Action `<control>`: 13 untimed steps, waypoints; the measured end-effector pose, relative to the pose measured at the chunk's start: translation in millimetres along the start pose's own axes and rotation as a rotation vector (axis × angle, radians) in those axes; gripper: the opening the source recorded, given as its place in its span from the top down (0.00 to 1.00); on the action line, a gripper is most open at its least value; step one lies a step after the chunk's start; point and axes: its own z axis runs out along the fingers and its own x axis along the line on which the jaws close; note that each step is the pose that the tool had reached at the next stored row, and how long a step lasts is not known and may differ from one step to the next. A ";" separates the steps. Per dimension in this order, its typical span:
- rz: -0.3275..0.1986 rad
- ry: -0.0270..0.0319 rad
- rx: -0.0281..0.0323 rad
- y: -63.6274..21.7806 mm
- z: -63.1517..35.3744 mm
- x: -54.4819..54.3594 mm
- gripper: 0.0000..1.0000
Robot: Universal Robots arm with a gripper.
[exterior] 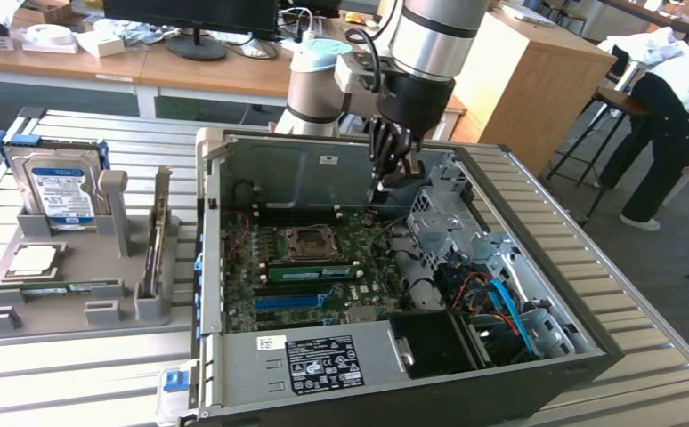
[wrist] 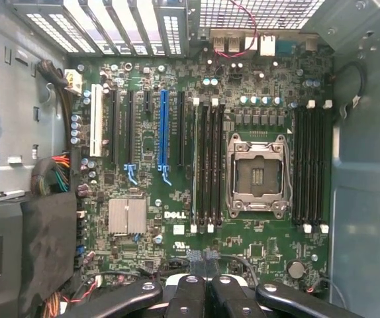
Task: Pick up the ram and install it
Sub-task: 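Press down the ram until it locks into place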
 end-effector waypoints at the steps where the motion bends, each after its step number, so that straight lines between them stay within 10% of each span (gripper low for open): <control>1: 0.000 -0.0001 0.0000 0.0 0.7 0.0 0.90; 13: 0.000 0.0000 0.0000 -0.1 8.7 -0.1 0.90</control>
